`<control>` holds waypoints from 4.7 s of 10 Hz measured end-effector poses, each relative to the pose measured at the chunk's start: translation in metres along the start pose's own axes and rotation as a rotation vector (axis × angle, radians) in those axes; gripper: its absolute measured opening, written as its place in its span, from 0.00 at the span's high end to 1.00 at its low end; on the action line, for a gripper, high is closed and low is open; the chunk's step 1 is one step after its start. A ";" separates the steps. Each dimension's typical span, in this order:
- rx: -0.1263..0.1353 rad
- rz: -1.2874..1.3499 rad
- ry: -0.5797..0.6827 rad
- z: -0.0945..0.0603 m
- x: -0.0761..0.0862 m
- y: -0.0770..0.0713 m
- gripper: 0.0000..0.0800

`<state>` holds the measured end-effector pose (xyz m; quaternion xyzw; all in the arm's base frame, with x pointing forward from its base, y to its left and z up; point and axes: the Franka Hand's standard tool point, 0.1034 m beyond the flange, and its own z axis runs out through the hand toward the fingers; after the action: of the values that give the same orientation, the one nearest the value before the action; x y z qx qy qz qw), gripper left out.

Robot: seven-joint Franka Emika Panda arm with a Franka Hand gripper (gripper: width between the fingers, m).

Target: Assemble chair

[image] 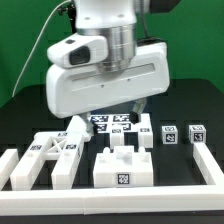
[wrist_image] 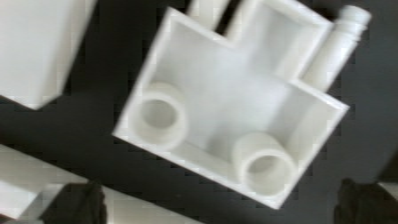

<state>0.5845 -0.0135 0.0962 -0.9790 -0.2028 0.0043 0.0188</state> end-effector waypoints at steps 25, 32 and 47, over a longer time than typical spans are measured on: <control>-0.005 0.333 -0.021 0.084 -0.022 0.010 0.96; -0.004 0.382 0.007 0.084 0.023 -0.010 0.96; -0.003 0.399 0.016 0.085 0.053 -0.029 0.21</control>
Offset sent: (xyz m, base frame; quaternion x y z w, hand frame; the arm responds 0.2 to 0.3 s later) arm 0.0000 0.0000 0.0000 0.0000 0.0000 0.1938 0.9810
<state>0.6203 0.0377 0.0119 -0.9998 -0.0047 -0.0001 0.0178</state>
